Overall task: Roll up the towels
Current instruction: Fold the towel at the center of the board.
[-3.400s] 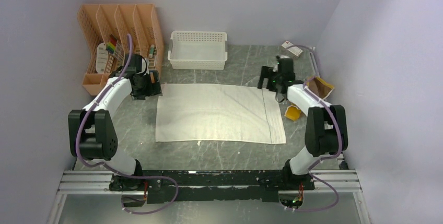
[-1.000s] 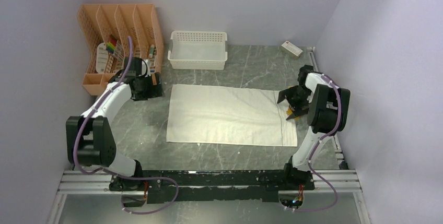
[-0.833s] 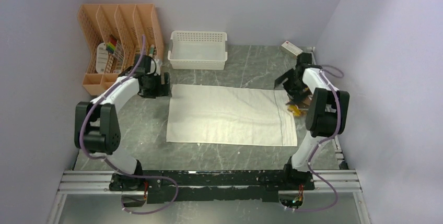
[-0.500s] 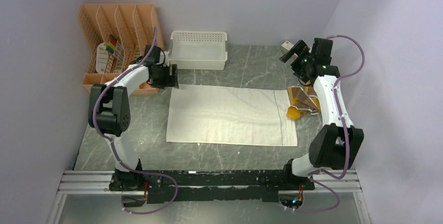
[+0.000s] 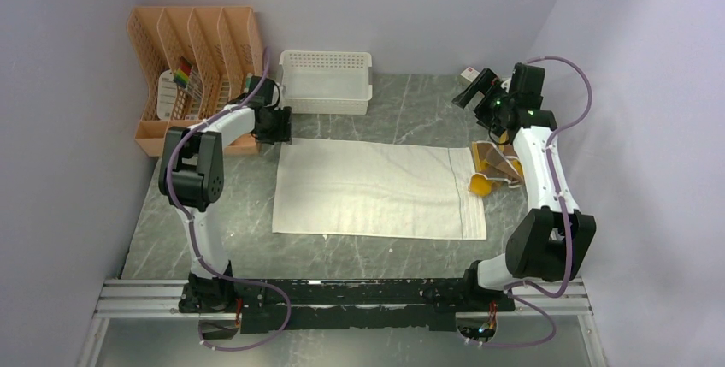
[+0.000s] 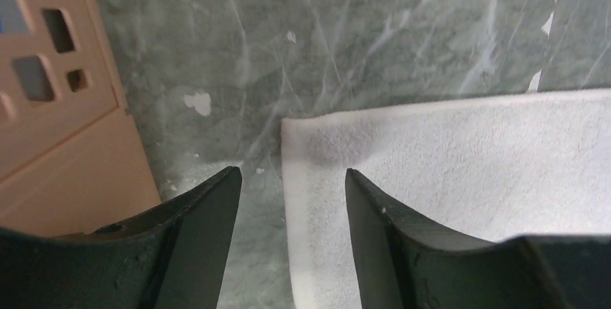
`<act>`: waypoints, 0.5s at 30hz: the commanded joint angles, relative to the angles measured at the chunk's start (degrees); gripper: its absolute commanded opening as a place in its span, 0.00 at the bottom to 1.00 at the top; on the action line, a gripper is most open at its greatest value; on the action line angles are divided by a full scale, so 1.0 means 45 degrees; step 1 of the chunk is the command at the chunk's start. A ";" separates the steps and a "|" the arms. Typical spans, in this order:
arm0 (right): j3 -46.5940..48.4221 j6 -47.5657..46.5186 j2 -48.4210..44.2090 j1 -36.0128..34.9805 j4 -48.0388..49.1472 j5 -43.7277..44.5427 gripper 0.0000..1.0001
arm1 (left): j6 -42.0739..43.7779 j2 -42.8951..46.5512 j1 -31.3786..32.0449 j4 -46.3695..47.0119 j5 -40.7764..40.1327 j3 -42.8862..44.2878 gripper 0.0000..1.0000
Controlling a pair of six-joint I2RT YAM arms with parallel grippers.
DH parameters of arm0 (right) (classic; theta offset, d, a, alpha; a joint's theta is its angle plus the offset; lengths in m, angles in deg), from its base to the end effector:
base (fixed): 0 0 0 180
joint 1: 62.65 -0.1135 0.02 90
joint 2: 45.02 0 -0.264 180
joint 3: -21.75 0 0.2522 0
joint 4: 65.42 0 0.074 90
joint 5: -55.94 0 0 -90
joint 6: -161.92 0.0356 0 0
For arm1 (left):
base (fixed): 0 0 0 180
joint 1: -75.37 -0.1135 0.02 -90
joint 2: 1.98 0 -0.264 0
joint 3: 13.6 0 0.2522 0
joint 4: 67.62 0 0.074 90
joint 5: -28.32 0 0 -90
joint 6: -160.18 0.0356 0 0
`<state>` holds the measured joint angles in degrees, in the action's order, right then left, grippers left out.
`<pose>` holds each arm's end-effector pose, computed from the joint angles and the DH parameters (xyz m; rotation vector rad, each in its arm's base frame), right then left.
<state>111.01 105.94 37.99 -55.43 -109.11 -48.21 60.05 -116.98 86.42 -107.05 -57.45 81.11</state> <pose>0.3233 -0.0322 0.3370 0.6631 2.1536 0.5289 0.4150 -0.0837 0.1707 0.0473 2.6261 -0.2259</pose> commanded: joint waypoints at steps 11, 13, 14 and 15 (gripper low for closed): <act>0.0272 -0.0766 -0.0659 0.0075 -0.0310 -0.0085 1.00 | -0.0580 -0.0488 0.0352 0.1670 -0.0879 -0.0201 0.59; 0.0371 -0.0847 -0.0736 0.0074 -0.0409 -0.0008 1.00 | -0.0643 -0.0528 0.0424 0.1732 -0.1149 -0.0307 0.58; 0.0416 -0.0869 -0.0765 0.0084 -0.0432 -0.0037 1.00 | -0.0698 -0.0583 0.0434 0.1663 -0.1271 -0.0295 0.57; 0.0478 -0.0911 -0.0768 0.0076 -0.0481 -0.0065 1.00 | -0.0757 -0.0610 0.0435 0.1606 -0.1416 -0.0279 0.56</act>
<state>111.06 103.69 36.33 -55.37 -110.29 -48.65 57.67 -118.29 87.64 -101.06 -60.46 80.50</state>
